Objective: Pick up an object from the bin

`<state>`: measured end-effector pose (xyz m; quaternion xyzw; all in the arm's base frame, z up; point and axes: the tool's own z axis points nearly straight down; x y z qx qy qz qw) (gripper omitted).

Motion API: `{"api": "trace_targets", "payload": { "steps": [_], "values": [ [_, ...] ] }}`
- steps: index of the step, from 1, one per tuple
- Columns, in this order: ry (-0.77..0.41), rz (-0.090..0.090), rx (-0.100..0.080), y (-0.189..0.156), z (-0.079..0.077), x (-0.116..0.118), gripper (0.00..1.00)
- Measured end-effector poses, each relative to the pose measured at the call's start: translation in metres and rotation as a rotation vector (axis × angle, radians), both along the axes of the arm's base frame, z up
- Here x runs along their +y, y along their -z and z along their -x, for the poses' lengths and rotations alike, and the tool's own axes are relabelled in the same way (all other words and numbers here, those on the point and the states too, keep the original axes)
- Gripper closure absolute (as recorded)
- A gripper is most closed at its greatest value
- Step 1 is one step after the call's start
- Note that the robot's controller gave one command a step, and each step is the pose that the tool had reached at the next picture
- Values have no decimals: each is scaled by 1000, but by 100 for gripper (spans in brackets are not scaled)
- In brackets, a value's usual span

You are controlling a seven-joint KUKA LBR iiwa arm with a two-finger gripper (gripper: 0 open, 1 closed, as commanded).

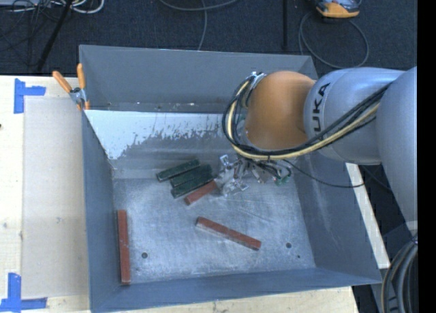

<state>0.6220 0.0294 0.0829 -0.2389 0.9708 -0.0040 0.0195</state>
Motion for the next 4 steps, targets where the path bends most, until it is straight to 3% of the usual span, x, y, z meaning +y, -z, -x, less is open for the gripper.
{"api": "trace_targets", "payload": {
  "steps": [1,2,4],
  "values": [
    [-1,11,45,5,9,-4,0],
    [0,10,44,5,9,-3,0],
    [-174,4,34,-43,61,11,0]
  ]
}}
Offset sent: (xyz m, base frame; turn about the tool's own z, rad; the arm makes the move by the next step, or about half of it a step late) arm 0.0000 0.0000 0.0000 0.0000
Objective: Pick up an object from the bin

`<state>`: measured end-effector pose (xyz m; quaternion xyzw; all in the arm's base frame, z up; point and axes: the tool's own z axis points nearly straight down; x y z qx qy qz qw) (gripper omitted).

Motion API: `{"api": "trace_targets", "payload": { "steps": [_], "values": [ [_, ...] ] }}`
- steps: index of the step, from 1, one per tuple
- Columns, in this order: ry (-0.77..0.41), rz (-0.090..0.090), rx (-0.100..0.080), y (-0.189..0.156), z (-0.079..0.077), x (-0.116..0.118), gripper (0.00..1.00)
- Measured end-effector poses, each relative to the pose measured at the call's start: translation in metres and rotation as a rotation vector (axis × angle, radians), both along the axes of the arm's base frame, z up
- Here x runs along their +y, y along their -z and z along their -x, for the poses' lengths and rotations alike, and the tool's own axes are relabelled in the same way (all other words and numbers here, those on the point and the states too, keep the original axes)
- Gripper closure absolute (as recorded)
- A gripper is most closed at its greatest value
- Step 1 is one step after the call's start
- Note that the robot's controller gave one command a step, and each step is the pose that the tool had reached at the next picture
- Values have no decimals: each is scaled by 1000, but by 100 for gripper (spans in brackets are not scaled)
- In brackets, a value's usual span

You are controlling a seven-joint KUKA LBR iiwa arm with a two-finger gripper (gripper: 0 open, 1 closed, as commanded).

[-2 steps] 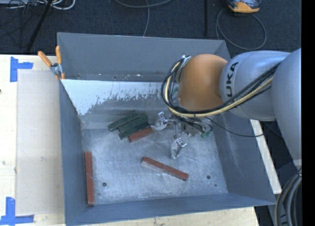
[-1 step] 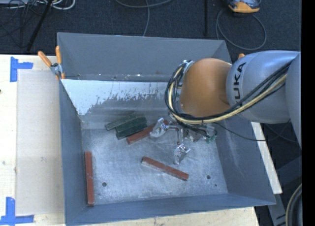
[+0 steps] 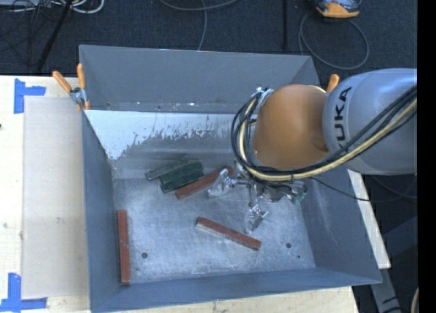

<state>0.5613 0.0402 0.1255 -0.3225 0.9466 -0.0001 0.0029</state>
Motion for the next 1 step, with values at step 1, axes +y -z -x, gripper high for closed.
{"api": "trace_targets", "payload": {
  "steps": [1],
  "values": [
    [23,-2,-10,50,38,0,100]
  ]
}}
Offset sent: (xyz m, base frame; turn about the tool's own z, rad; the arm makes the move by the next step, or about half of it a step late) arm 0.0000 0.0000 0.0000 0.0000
